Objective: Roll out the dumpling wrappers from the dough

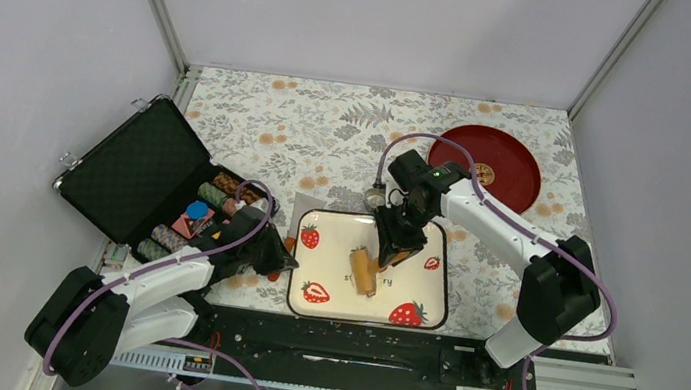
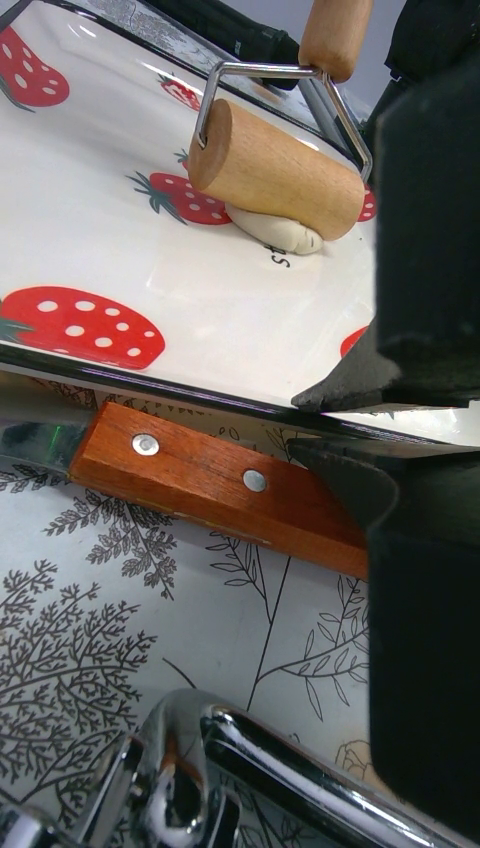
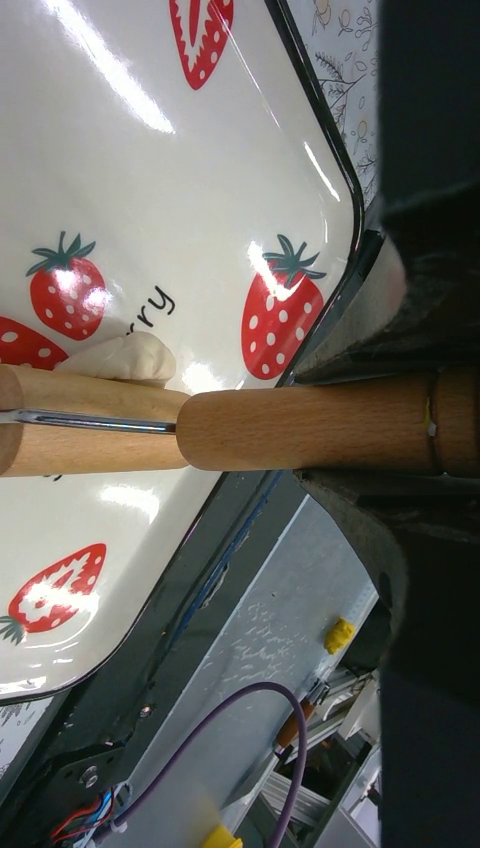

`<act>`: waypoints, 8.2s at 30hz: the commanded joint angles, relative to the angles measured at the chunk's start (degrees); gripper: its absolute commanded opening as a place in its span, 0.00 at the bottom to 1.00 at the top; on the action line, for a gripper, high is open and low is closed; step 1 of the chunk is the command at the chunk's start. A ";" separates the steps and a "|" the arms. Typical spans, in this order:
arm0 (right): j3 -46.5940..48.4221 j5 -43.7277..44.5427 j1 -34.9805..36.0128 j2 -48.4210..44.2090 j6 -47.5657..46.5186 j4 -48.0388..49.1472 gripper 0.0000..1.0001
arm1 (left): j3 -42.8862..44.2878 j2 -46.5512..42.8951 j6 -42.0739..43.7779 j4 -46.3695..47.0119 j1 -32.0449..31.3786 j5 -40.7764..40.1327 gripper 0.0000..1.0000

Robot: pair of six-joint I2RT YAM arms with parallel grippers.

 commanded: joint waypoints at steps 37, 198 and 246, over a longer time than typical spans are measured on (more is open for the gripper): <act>-1.37 9.53 7.32 9.42 -6.09 -5.02 0.00 | -0.78 0.07 -0.37 0.75 1.07 -4.58 0.00; 7.33 19.19 6.35 4.43 -4.45 -9.09 0.00 | -3.66 -2.72 -1.14 2.00 2.30 -3.16 0.00; 1.17 20.85 -5.17 5.49 -7.76 -9.91 0.00 | -4.30 -3.52 -1.41 2.47 2.40 -3.21 0.00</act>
